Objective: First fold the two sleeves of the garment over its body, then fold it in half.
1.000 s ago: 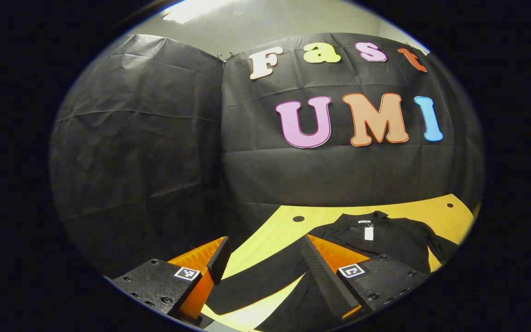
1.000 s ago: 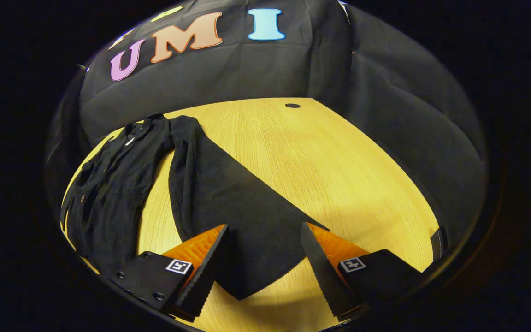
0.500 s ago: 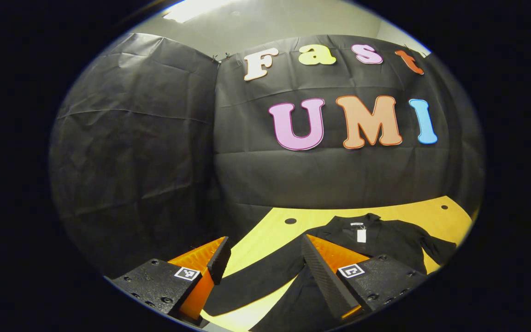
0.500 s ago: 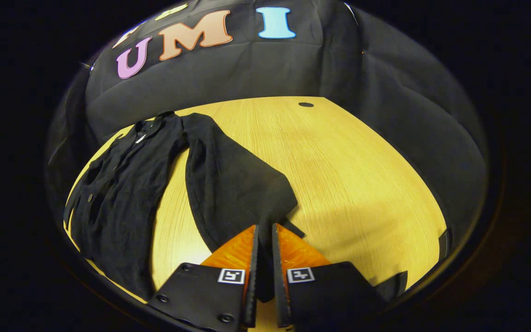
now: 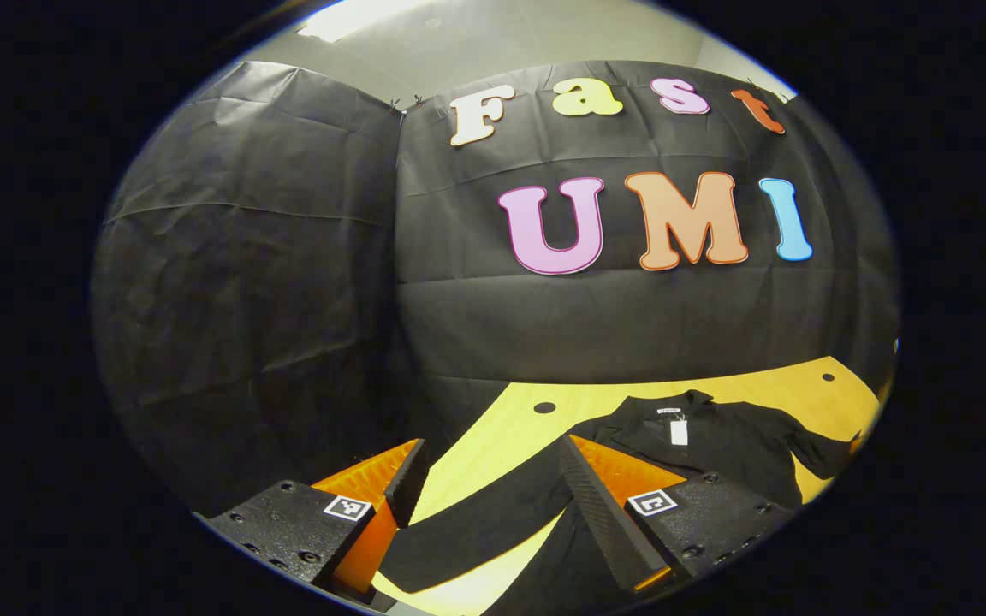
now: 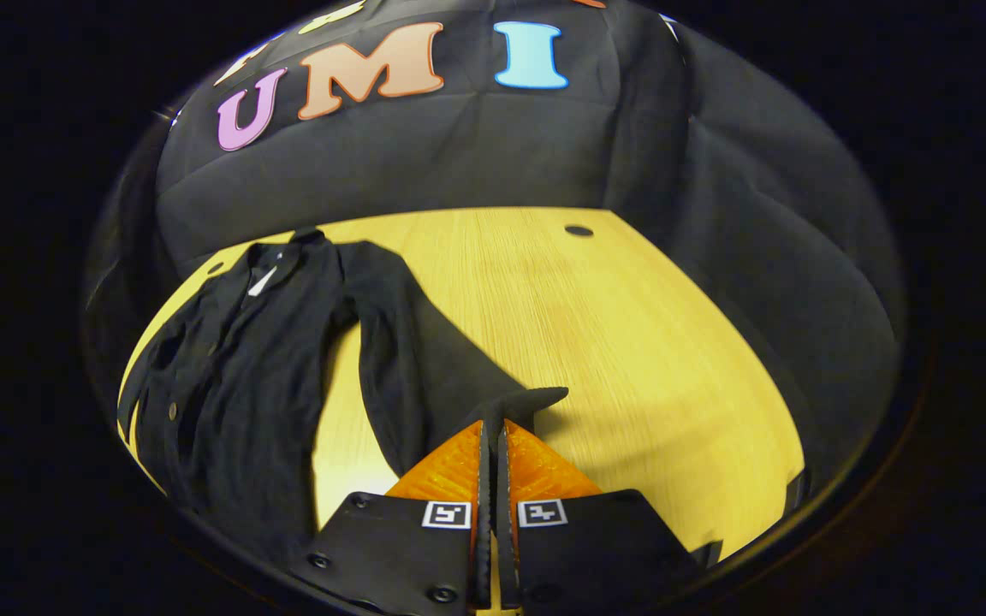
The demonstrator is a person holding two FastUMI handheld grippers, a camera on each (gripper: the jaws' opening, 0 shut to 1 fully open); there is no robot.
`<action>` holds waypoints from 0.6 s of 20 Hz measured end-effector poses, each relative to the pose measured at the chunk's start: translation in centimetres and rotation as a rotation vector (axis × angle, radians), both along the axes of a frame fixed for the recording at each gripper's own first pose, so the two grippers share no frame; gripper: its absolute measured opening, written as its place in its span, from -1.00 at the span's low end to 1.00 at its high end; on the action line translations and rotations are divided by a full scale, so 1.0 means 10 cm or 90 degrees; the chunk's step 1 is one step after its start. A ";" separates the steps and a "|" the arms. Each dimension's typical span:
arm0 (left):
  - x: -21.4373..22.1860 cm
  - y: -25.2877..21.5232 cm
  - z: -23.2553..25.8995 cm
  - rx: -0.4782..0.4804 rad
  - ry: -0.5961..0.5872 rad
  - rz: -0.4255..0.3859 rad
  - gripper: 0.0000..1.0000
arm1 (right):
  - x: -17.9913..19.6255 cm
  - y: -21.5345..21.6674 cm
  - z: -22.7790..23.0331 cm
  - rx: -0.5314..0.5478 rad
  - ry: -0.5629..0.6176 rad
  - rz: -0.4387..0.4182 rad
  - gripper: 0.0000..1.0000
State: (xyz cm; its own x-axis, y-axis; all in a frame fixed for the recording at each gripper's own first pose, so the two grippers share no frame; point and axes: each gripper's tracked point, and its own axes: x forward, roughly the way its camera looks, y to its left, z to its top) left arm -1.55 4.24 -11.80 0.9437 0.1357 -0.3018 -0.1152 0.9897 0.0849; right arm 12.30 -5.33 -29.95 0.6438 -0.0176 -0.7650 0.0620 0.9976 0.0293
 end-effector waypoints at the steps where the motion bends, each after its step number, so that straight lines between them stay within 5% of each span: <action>1: 0.00 0.04 -0.04 -0.004 0.004 0.002 0.96 | 0.18 0.04 0.12 -0.011 -0.016 0.009 -0.88; 7: 0.01 0.42 -0.19 -0.023 0.027 0.039 0.85 | 1.42 0.86 0.81 -0.017 -0.114 0.084 -0.89; 12: -0.08 0.95 -0.32 -0.020 0.045 0.096 0.86 | 2.24 2.19 1.19 0.018 -0.178 0.172 -0.85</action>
